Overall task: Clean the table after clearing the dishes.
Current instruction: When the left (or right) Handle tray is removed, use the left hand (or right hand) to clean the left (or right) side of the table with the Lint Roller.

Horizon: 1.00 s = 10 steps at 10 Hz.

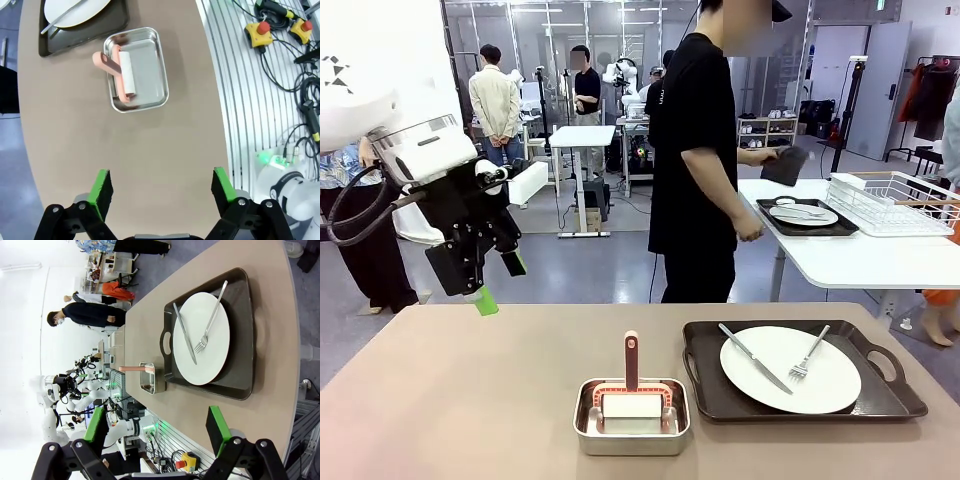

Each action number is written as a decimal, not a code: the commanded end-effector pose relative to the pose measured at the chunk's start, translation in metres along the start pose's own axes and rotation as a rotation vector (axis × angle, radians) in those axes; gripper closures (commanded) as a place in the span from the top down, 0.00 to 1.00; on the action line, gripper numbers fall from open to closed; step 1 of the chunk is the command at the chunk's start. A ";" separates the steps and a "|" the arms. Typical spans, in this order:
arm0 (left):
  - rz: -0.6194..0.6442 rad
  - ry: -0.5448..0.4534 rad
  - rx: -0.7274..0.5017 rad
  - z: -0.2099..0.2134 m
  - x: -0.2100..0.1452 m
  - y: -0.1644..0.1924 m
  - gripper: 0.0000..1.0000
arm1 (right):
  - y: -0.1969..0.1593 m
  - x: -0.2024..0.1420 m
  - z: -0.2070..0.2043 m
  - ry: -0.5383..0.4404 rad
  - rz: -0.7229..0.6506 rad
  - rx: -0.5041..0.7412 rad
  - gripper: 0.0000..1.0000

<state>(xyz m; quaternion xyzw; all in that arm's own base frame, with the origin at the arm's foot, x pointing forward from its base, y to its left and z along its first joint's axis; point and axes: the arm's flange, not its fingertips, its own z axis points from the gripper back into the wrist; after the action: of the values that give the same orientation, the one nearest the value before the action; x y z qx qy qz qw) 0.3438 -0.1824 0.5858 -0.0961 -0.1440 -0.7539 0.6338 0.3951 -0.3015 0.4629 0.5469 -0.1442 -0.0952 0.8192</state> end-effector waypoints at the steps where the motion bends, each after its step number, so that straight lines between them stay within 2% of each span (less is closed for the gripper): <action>1: 0.001 0.000 0.001 0.000 0.000 0.000 1.00 | 0.003 -0.001 -0.001 -0.003 -0.010 -0.002 1.00; 2: 0.031 0.033 -0.008 -0.011 0.018 0.006 1.00 | 0.003 -0.001 -0.001 -0.003 -0.010 -0.002 1.00; 3: 0.028 0.025 -0.016 -0.018 0.041 0.013 1.00 | 0.003 -0.001 -0.001 -0.003 -0.010 -0.002 1.00; 5: 0.062 0.107 -0.045 -0.033 0.083 0.026 1.00 | 0.003 -0.001 -0.001 -0.003 -0.010 -0.002 1.00; 6: 0.099 0.180 -0.031 -0.043 0.101 0.033 1.00 | 0.003 -0.001 -0.001 -0.003 -0.010 -0.002 1.00; 10: 0.094 0.291 -0.031 -0.076 0.161 0.059 1.00 | 0.003 -0.001 -0.001 -0.003 -0.010 -0.002 1.00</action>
<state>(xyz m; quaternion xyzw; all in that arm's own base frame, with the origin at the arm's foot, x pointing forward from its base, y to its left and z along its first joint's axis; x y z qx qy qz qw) 0.3731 -0.3535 0.5661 -0.0213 -0.0534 -0.7353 0.6753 0.3954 -0.3014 0.4626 0.5469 -0.1439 -0.0952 0.8192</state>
